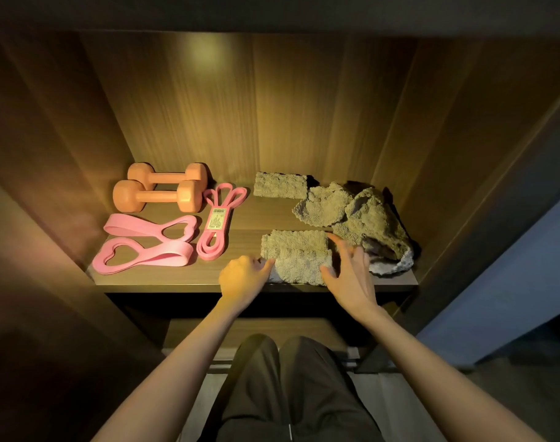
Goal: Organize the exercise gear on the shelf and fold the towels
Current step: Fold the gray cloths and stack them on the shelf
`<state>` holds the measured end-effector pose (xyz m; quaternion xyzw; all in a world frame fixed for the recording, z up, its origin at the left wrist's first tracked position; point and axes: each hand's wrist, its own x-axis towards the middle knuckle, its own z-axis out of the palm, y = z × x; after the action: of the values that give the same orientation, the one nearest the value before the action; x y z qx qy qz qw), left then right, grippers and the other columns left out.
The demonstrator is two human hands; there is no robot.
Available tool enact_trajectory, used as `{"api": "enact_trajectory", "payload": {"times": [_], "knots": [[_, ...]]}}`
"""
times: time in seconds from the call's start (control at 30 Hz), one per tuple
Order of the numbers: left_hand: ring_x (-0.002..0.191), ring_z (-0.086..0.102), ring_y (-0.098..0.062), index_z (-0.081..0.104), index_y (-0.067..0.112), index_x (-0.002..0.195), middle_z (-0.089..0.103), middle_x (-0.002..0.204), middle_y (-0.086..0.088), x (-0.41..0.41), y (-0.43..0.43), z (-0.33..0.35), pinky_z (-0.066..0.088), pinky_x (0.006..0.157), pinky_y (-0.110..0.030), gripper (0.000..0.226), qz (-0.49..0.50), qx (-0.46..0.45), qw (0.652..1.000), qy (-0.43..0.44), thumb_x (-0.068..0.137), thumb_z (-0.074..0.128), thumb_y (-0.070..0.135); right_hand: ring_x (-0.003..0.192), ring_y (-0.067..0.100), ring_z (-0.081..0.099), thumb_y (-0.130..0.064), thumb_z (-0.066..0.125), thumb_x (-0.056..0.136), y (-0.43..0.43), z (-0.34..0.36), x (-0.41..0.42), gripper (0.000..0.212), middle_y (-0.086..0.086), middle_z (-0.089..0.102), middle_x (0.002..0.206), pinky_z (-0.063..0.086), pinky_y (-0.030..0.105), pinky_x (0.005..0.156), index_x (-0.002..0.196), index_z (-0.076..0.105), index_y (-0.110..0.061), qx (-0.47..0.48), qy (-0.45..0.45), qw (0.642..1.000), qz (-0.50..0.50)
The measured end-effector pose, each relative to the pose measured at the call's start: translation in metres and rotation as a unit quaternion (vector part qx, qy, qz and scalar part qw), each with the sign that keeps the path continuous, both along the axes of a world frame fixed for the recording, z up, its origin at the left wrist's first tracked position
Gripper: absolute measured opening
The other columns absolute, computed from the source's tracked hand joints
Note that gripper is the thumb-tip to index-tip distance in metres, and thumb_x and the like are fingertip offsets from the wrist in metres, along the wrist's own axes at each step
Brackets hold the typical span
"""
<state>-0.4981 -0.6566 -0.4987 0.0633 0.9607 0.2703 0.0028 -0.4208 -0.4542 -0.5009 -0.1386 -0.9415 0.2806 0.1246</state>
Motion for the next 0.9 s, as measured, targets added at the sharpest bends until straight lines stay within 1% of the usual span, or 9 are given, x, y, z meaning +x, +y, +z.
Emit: {"api": "enact_trajectory", "payload": {"times": [0.07, 0.17, 0.27, 0.4, 0.57, 0.63, 0.73, 0.8, 0.9], "knots": [[0.082, 0.056, -0.026, 0.054, 0.009, 0.091, 0.058, 0.089, -0.004, 0.001, 0.001, 0.000, 0.043, 0.066, -0.035, 0.035, -0.004, 0.005, 0.997, 0.081, 0.089, 0.057, 0.044, 0.129, 0.025, 0.026, -0.024, 0.055, 0.092, 0.000, 0.002, -0.003, 0.063, 0.004, 0.029, 0.147, 0.049, 0.044, 0.088, 0.142, 0.025, -0.046, 0.100, -0.006, 0.994, 0.051], [0.100, 0.053, -0.023, 0.056, 0.017, 0.115, 0.056, 0.111, 0.000, -0.001, 0.000, -0.001, 0.037, 0.073, -0.029, 0.023, -0.185, -0.066, 0.956, 0.216, 0.095, 0.053, 0.029, 0.144, 0.018, 0.015, -0.018, 0.049, 0.095, 0.002, 0.004, -0.009, 0.051, -0.008, 0.021, 0.158, 0.027, 0.045, 0.115, 0.143, 0.040, -0.033, 0.209, -0.019, 0.965, 0.160], [0.134, 0.038, -0.017, 0.048, 0.027, 0.137, 0.048, 0.141, 0.006, -0.005, -0.007, -0.005, 0.033, 0.104, -0.033, 0.040, -0.309, -0.098, 0.929, 0.176, 0.097, 0.048, 0.021, 0.147, 0.008, 0.006, -0.022, 0.042, 0.097, 0.008, 0.001, -0.008, 0.057, -0.008, 0.019, 0.159, 0.007, 0.032, 0.120, 0.151, 0.025, -0.023, 0.214, -0.066, 0.945, 0.237], [0.141, 0.027, -0.015, 0.034, 0.023, 0.146, 0.037, 0.149, 0.001, -0.003, -0.024, -0.010, 0.014, 0.119, -0.037, 0.068, -0.358, -0.087, 0.924, 0.105, 0.082, 0.057, 0.026, 0.147, 0.006, -0.004, -0.039, 0.055, 0.092, 0.021, 0.000, 0.001, 0.082, -0.013, 0.002, 0.160, 0.012, 0.031, 0.119, 0.154, 0.003, -0.027, 0.203, -0.112, 0.928, 0.291], [0.123, 0.049, -0.021, 0.047, 0.016, 0.136, 0.054, 0.133, -0.004, -0.001, -0.031, -0.004, 0.036, 0.103, -0.031, 0.046, -0.353, -0.038, 0.929, 0.110, 0.093, 0.057, 0.030, 0.130, 0.015, 0.043, -0.029, 0.053, 0.095, 0.030, 0.004, 0.004, 0.052, -0.008, 0.041, 0.146, 0.047, 0.037, 0.095, 0.140, 0.029, -0.040, 0.131, -0.096, 0.953, 0.256], [0.111, 0.055, -0.026, 0.053, 0.013, 0.128, 0.063, 0.118, -0.009, -0.002, -0.031, 0.003, 0.041, 0.090, -0.030, 0.038, -0.305, 0.008, 0.951, 0.049, 0.095, 0.054, 0.032, 0.099, 0.011, 0.058, -0.038, 0.049, 0.097, 0.032, 0.008, 0.002, 0.037, -0.002, 0.060, 0.117, 0.048, 0.029, 0.077, 0.132, 0.038, -0.038, 0.055, -0.112, 0.966, 0.228], [0.096, 0.061, -0.029, 0.058, 0.007, 0.113, 0.068, 0.100, -0.013, -0.007, -0.024, 0.011, 0.047, 0.084, -0.041, 0.038, -0.223, 0.073, 0.971, -0.040, 0.094, 0.054, 0.040, 0.052, 0.002, 0.049, -0.046, 0.050, 0.094, 0.028, 0.010, -0.005, 0.042, -0.002, 0.059, 0.066, 0.035, 0.019, 0.051, 0.132, 0.045, -0.027, -0.056, -0.099, 0.981, 0.160], [0.083, 0.062, -0.032, 0.054, 0.006, 0.091, 0.066, 0.084, -0.013, -0.009, -0.015, 0.014, 0.047, 0.074, -0.042, 0.039, -0.166, 0.103, 0.978, -0.072, 0.094, 0.051, 0.044, 0.063, 0.004, 0.057, -0.049, 0.052, 0.093, 0.025, 0.010, -0.012, 0.054, 0.000, 0.066, 0.077, 0.045, 0.022, 0.061, 0.135, 0.045, -0.016, -0.119, -0.081, 0.984, 0.100], [0.084, 0.062, -0.031, 0.052, 0.009, 0.090, 0.064, 0.082, -0.007, -0.016, -0.001, 0.012, 0.046, 0.071, -0.037, 0.043, -0.095, 0.089, 0.988, -0.079, 0.093, 0.048, 0.051, 0.078, 0.014, 0.058, -0.046, 0.056, 0.092, 0.019, 0.010, -0.022, 0.055, 0.004, 0.068, 0.096, 0.047, 0.031, 0.072, 0.136, 0.041, -0.017, -0.142, -0.059, 0.988, 0.027]]}}
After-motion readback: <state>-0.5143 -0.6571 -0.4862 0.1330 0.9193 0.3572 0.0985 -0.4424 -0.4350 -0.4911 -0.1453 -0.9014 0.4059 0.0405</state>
